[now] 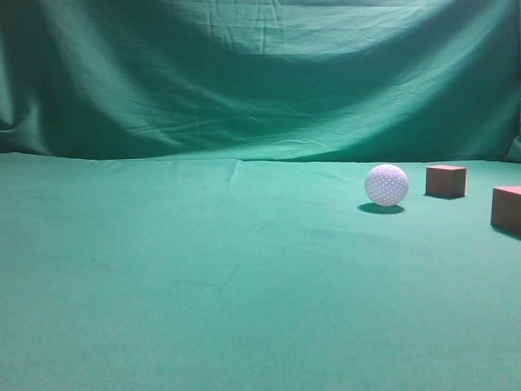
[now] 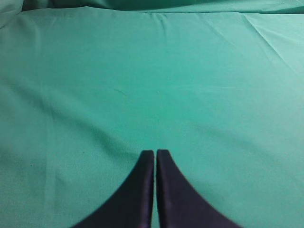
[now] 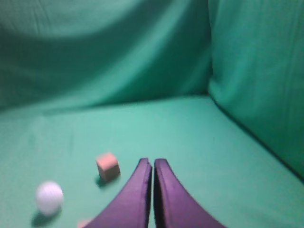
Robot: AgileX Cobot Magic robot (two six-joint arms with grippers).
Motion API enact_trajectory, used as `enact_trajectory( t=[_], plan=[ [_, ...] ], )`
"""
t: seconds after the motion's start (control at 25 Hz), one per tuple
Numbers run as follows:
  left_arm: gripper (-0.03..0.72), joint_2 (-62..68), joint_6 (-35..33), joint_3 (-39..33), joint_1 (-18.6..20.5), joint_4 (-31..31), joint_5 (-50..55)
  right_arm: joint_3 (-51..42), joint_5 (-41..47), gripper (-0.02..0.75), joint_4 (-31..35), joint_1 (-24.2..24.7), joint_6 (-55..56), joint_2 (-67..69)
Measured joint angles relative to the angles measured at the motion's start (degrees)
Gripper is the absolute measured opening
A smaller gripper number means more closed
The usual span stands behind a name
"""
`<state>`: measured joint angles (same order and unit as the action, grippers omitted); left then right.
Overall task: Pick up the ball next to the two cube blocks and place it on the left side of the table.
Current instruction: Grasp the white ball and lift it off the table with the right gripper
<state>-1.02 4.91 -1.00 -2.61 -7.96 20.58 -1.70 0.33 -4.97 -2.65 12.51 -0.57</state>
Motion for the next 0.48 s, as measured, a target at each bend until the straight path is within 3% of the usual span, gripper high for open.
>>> enact_trajectory(
  t=[0.08,0.16,0.48],
  plan=[
    [0.0,0.0,0.0,0.0,0.0,0.0,0.0,0.0,-9.5,0.0,-0.1,0.0,1.1,0.0],
    [0.0,0.0,0.0,0.0,0.0,0.0,0.0,1.3,-11.0,0.0,-0.9,0.0,2.8,0.4],
    [0.0,0.0,0.0,0.0,0.0,0.0,0.0,25.3,21.3,0.0,-0.6,0.0,3.0,21.0]
  ],
)
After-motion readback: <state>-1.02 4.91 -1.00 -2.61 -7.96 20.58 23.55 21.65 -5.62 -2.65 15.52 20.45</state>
